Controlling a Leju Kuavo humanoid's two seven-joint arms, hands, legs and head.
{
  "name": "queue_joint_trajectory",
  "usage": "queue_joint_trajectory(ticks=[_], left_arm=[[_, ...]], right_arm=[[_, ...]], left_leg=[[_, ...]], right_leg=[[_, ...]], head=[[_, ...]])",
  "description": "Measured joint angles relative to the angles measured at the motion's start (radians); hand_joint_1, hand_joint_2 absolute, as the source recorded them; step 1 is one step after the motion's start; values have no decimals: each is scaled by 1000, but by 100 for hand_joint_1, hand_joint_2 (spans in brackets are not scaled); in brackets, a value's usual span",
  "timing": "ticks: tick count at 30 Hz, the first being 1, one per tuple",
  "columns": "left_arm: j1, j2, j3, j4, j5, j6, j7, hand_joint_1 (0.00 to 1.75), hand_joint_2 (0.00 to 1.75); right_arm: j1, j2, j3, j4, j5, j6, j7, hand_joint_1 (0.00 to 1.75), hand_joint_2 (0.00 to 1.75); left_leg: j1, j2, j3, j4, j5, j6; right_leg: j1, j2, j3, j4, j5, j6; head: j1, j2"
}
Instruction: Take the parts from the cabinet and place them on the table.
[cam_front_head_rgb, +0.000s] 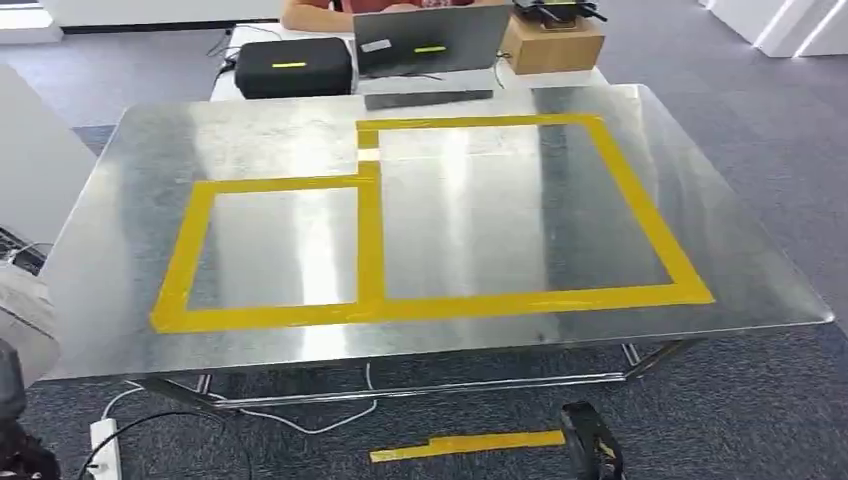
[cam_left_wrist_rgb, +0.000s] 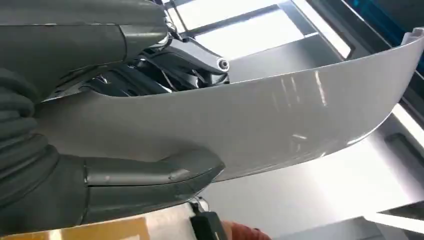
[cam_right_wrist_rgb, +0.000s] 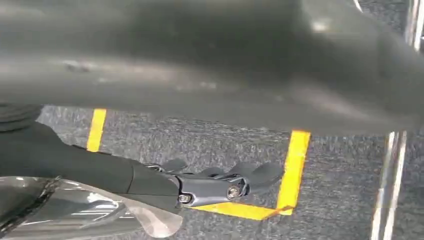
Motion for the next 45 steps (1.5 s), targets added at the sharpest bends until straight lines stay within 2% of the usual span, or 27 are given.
queue_joint_trajectory(ticks=[2,3,4,5,7,10,11,13,15,18,21,26,33,40,45], left_arm=[[0,0,0,0,-1,-2,0,175,175],[0,0,0,0,-1,-3,0,175,175],[0,0,0,0,-2,-4,2,175,175],[-1,2,1,0,-4,-6,3,175,175],[-1,3,0,2,-10,-11,14,175,175],[-12,11,-1,11,-13,-17,39,175,175],[-17,13,-1,16,-14,-18,44,175,175],[-24,18,-1,29,-22,-18,55,175,175],[-34,24,2,51,-30,-18,69,175,175],[-54,41,8,94,-39,-18,94,175,175],[-78,61,17,138,-48,-18,117,175,175],[-113,98,30,207,-67,-18,143,175,175],[-195,160,29,344,-121,-21,218,175,175],[-301,235,0,525,-274,11,288,175,175],[-362,277,-40,615,-401,41,341,175,175]], right_arm=[[-5,-3,0,0,-3,-1,-4,0,0],[-6,-3,0,0,-8,0,-7,0,0],[-11,-3,0,0,-11,1,-10,0,0],[-12,-3,0,0,-12,2,-10,0,0],[-8,-2,0,0,-13,6,-11,0,0],[-8,-2,-3,0,-18,9,-12,0,0],[-8,-2,-3,0,-18,12,-12,0,0],[-5,-2,-3,0,-19,14,-12,0,0],[-2,-2,-4,0,-19,15,-12,0,0],[0,-2,-5,0,-21,15,-12,0,0],[3,-2,-6,2,-23,16,-12,0,0],[9,-2,-14,2,-30,19,-12,0,0],[19,-11,-31,4,-41,21,-12,0,0],[31,-26,-46,9,-42,31,-12,0,0],[31,-31,-47,12,-30,37,-8,0,0]], left_leg=[[2,-11,8,1,-5,-5],[0,-19,10,2,-8,-11],[-6,-26,3,13,-12,-17],[-5,-27,0,9,-8,-22],[-6,-26,-1,12,-8,0],[-6,-20,6,4,-8,1],[-5,-19,7,2,-8,1],[-5,-19,10,-2,-7,-1],[-5,-19,11,-4,-6,-8],[-3,-19,11,-6,-7,-27],[-2,-18,11,-6,-8,-31],[-4,-18,11,-5,-8,-32],[-7,-18,11,-3,-8,-32],[-7,-18,11,-3,-8,-32],[-7,-18,11,-3,-8,-32]], right_leg=[[-3,7,70,-172,106,-4],[-3,17,90,-220,111,-7],[-4,20,105,-252,101,-13],[-2,20,105,-245,104,-20],[-4,22,103,-247,106,-18],[-1,28,104,-247,107,-20],[0,29,105,-247,105,-24],[0,29,106,-247,104,-27],[0,29,106,-247,103,-29],[2,29,105,-246,103,-30],[2,29,106,-246,103,-30],[1,29,108,-247,103,-30],[-2,29,108,-247,103,-30],[-2,29,109,-247,104,-29],[-2,30,108,-247,104,-29]], head=[[1,0],[2,0],[2,0],[-2,0],[0,0],[0,0],[0,0],[0,0],[0,0],[0,0],[1,0],[1,0],[1,0],[1,0],[1,0]])
